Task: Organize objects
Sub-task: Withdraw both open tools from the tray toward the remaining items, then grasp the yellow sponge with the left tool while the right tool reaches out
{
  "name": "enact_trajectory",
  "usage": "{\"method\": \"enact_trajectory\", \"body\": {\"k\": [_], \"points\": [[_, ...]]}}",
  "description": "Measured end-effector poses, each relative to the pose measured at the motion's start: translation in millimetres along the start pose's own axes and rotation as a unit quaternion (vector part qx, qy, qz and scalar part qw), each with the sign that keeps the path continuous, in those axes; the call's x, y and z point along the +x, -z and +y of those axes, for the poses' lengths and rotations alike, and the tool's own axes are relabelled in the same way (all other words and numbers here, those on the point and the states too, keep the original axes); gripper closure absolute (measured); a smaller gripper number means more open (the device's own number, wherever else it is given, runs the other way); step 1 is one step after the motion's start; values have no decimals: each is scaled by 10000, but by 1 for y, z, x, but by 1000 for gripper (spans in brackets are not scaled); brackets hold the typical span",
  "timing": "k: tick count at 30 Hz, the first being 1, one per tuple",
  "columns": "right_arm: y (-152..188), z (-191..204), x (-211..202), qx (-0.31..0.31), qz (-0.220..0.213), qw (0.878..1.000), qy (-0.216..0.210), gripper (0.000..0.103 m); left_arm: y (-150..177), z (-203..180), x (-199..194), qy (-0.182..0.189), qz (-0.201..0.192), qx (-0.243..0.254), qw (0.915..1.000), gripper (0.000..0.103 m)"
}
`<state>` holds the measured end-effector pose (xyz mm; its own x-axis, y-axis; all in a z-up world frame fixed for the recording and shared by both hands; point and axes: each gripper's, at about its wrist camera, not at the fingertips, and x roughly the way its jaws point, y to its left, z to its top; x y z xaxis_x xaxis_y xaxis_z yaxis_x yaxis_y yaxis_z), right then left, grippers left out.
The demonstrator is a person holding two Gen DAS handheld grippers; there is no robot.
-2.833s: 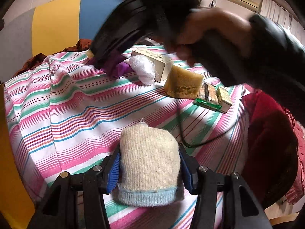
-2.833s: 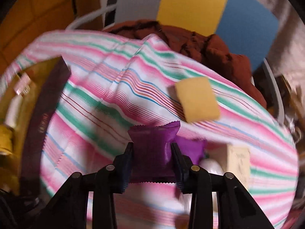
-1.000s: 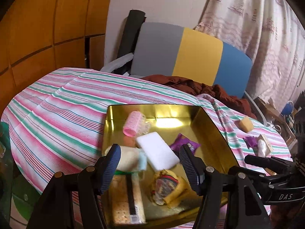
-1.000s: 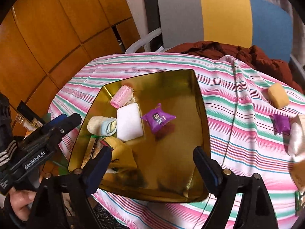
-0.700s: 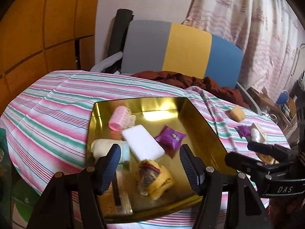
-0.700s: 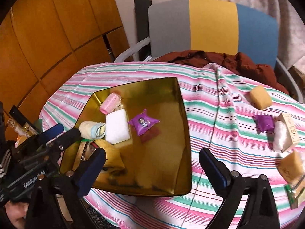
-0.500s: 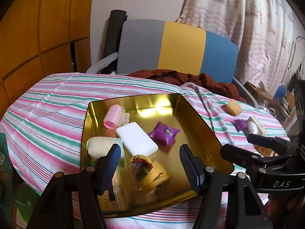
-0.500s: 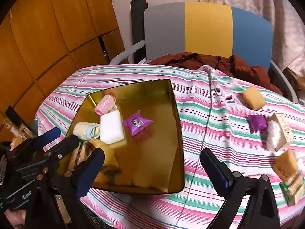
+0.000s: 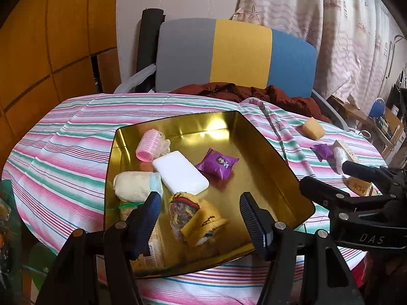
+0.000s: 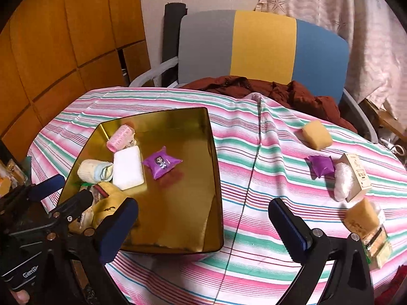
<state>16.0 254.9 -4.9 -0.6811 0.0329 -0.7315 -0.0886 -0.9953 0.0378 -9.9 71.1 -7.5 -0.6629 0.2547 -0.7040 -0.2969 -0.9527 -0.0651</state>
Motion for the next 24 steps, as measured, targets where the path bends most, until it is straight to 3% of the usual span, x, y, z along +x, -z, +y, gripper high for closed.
{"method": "enact_trajectory", "body": {"k": [24], "points": [[27, -42, -3, 441, 189, 9986, 243, 0, 20, -20, -11, 392, 103, 206, 9990, 38]]}}
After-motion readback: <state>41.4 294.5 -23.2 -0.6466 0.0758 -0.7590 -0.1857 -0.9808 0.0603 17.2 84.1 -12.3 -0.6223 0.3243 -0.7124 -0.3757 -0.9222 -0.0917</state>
